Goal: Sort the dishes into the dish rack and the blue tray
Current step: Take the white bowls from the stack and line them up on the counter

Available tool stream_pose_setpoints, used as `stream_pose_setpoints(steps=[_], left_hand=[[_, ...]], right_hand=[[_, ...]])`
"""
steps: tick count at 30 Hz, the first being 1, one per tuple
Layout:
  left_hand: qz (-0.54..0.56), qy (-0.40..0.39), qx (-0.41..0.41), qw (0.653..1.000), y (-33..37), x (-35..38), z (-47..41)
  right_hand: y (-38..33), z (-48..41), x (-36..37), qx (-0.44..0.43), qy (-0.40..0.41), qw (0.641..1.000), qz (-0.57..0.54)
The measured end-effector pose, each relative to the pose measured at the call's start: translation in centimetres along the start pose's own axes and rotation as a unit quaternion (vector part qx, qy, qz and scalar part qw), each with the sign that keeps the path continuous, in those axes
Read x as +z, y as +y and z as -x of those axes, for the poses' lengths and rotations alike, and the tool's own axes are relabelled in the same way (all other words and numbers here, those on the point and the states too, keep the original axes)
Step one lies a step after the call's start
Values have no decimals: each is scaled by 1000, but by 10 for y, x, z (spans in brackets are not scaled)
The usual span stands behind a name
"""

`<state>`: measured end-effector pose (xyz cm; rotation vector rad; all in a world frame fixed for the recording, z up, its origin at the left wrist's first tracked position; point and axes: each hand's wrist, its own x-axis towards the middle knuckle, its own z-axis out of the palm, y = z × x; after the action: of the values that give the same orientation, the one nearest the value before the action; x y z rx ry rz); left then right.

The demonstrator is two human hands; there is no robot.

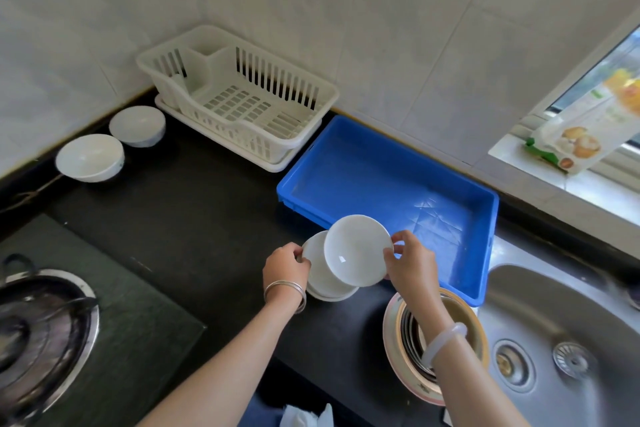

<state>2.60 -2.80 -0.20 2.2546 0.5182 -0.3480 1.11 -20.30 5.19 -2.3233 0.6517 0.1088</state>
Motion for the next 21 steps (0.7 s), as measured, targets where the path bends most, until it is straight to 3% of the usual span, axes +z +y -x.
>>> stream_pose_setpoints(steps=[8, 14, 21], left_hand=[[47, -20, -8, 999, 7, -12, -6], [189, -33, -41, 981, 6, -43, -23], [308, 21, -77, 948, -13, -102, -51]], right_hand=[[-5, -3, -5, -4, -9, 999, -42], [-31, -11, -10, -32, -5, 994, -101], [-83, -25, 8, -64, -53, 983, -165]])
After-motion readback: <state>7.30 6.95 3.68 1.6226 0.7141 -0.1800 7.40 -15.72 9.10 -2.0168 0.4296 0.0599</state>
